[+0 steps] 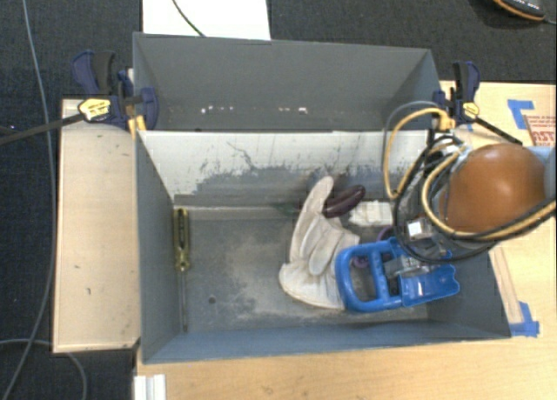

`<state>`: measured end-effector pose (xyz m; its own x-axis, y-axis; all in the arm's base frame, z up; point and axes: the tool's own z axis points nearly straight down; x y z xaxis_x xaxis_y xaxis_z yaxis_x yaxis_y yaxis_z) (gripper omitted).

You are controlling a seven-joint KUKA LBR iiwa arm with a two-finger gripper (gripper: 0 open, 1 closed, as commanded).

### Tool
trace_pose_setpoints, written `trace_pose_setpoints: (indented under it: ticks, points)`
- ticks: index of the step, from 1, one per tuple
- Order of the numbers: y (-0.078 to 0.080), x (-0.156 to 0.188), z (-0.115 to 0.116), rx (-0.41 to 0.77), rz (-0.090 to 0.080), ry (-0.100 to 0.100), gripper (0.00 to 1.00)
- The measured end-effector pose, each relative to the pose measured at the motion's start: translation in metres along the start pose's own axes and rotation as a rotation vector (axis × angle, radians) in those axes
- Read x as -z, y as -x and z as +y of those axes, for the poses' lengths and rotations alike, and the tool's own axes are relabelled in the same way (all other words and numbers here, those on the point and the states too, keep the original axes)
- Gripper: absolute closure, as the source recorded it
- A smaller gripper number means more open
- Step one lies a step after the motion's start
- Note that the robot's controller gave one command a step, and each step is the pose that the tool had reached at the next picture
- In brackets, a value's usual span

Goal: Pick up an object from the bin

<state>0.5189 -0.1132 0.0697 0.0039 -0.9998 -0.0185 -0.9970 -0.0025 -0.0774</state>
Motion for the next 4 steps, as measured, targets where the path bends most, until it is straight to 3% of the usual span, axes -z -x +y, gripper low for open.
trace_pose_setpoints:
  ticks: [1, 2, 3, 4]
  points:
    - [0.003, 0.003, 0.003, 0.053, 0.001, 0.000, 1.00]
    - [0.059, -0.001, -0.003, 0.183, 0.000, 0.003, 1.00]
    - [0.024, 0.001, 0.012, 0.149, -0.001, 0.002, 1.00]
    - [0.061, 0.006, 0.008, 0.186, -0.008, 0.001, 1.00]
